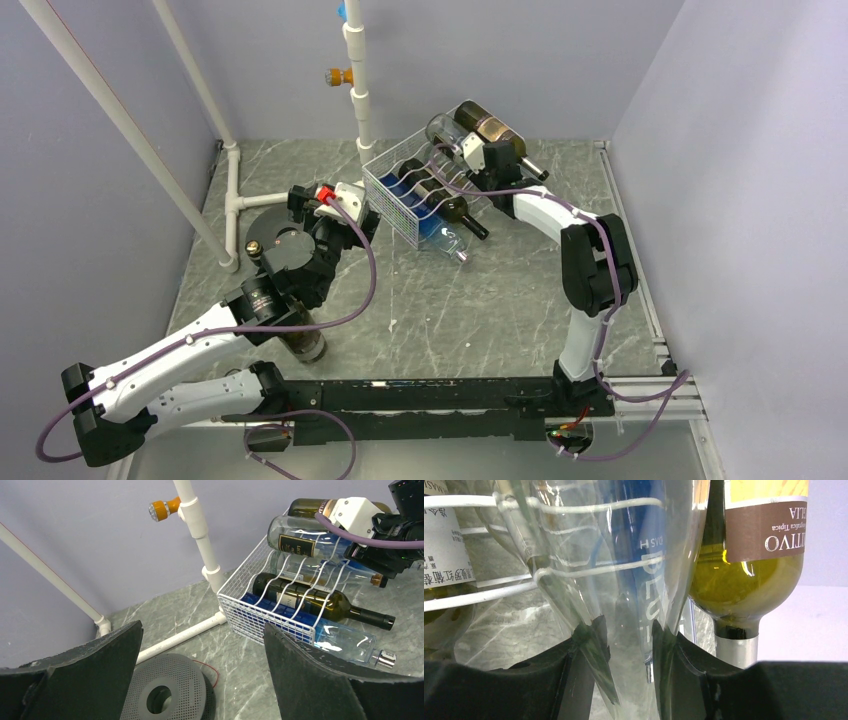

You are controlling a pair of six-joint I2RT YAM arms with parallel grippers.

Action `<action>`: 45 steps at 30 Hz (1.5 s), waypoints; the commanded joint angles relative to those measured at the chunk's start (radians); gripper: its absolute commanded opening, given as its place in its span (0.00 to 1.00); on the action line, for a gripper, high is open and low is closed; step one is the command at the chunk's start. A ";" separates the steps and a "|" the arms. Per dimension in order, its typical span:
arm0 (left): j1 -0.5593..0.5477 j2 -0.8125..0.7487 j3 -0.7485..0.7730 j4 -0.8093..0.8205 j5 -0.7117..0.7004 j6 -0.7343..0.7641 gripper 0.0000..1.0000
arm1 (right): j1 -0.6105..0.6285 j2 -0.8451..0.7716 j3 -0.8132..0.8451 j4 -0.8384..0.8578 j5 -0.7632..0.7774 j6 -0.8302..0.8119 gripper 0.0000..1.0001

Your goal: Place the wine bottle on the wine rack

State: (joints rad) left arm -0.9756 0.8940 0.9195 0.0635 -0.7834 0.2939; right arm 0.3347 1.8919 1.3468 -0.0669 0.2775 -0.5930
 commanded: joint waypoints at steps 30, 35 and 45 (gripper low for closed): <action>0.005 -0.013 -0.007 0.061 -0.025 0.037 0.96 | 0.058 -0.242 0.005 0.011 -0.011 0.144 0.77; 0.006 -0.018 -0.002 0.054 -0.026 0.039 0.96 | 0.092 -0.309 -0.022 -0.001 -0.002 0.167 0.78; 0.012 -0.040 -0.006 0.064 -0.038 0.054 0.96 | 0.280 -0.425 -0.177 0.129 -0.035 0.211 0.88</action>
State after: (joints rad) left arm -0.9691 0.8761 0.9089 0.0860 -0.8036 0.3351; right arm 0.5411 1.5139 1.1992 -0.0433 0.2634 -0.4137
